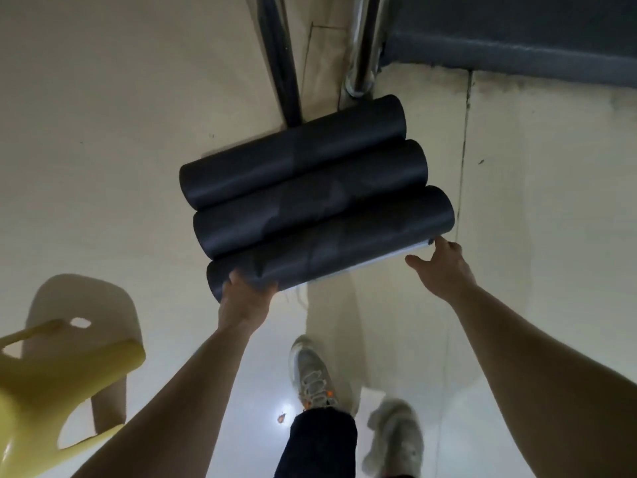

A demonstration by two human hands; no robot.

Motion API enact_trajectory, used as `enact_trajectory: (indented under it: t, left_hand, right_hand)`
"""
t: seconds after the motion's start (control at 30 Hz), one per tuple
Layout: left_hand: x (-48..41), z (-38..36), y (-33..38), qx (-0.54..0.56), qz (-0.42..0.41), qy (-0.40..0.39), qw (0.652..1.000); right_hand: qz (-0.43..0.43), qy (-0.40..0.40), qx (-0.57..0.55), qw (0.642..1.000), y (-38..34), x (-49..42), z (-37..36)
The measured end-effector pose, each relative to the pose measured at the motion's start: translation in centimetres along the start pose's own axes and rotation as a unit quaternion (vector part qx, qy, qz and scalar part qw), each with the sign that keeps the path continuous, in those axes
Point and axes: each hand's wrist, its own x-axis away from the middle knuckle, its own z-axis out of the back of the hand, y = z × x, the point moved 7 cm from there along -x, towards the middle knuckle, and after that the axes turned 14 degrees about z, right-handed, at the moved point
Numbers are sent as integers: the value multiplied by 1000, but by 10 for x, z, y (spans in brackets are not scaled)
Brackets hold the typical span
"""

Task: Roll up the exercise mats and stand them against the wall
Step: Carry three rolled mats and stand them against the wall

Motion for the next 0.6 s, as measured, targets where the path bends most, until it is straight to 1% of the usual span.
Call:
enact_trajectory:
  t: [0.07, 0.13, 0.17, 0.23, 0.3, 0.37, 0.43, 0.5, 0.6]
  left_hand:
    - [-29, -7, -1, 28, 59, 64, 996]
    - [-53, -10, -1, 68, 117, 124, 983]
    - [-66, -14, -5, 99, 153, 139, 973]
    - [-90, -22, -18, 168, 237, 164, 943]
    - [-104, -29, -27, 181, 283, 186, 923]
    - [-116, -33, -34, 185, 304, 206, 912]
    - [-124, -39, -46, 242, 333, 202, 889]
    - [-129, -44, -55, 307, 325, 186, 875]
    - [-125, -45, -61, 340, 297, 195, 871]
  right_hand:
    - [-11, 19, -27, 999, 22, -45, -7]
    - [-20, 46, -35, 998, 45, -89, -12]
    - [-24, 62, -36, 997, 55, -109, -13]
    - [-24, 91, -39, 995, 67, -145, -14]
    - [-33, 113, -53, 992, 81, -170, -14]
    - [-29, 141, -64, 987, 93, -185, -16]
    - [-16, 162, -61, 985, 96, -189, -17]
    - [1, 172, -54, 984, 97, -189, -18]
    - [29, 169, -33, 985, 92, -182, -18]
